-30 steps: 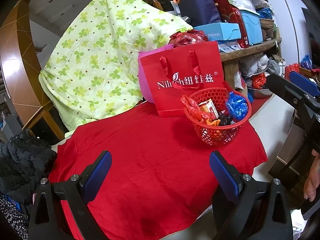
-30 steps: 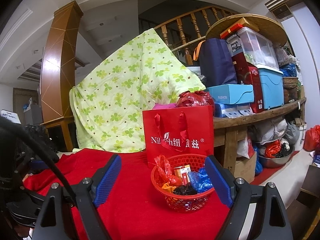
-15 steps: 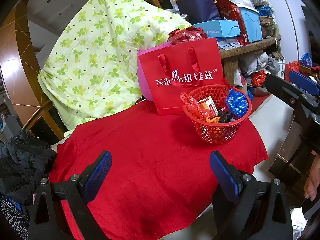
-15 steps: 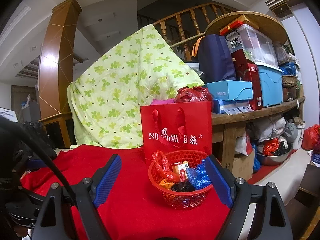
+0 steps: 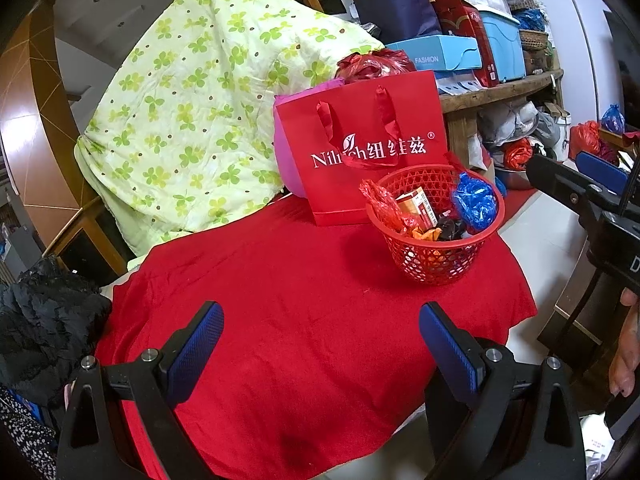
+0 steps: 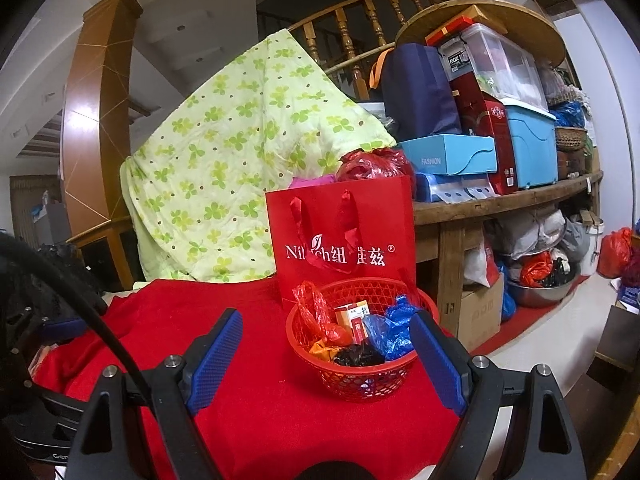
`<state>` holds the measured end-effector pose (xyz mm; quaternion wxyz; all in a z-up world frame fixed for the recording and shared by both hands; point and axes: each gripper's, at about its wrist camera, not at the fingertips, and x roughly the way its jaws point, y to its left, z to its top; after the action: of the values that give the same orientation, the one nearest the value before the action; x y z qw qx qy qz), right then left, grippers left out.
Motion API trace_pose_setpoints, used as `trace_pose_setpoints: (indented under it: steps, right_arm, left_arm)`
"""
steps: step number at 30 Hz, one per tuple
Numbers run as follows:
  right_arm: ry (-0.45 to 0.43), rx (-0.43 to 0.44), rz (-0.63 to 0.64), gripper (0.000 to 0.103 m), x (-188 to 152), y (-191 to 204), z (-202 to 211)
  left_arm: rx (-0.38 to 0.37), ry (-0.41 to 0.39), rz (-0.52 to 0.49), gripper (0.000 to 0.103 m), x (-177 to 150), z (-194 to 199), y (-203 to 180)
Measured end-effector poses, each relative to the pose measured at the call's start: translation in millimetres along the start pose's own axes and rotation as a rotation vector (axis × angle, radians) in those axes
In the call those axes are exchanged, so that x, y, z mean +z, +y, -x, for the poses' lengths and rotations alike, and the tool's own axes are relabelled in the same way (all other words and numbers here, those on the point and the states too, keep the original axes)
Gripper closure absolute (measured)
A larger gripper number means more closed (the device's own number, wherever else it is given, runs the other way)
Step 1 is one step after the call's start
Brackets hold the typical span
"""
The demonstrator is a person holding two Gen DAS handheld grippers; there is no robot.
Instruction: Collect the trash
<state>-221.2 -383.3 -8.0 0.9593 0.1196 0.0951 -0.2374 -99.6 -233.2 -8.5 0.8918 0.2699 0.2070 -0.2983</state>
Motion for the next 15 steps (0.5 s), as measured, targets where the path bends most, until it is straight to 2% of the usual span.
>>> trace_pose_setpoints:
  steps: [15]
  right_arm:
    - [0.017,0.000,0.014,0.015,0.0,3.6,-5.0]
  left_arm:
    - [-0.005,0.004,0.005,0.005,-2.1,-2.4,0.5]
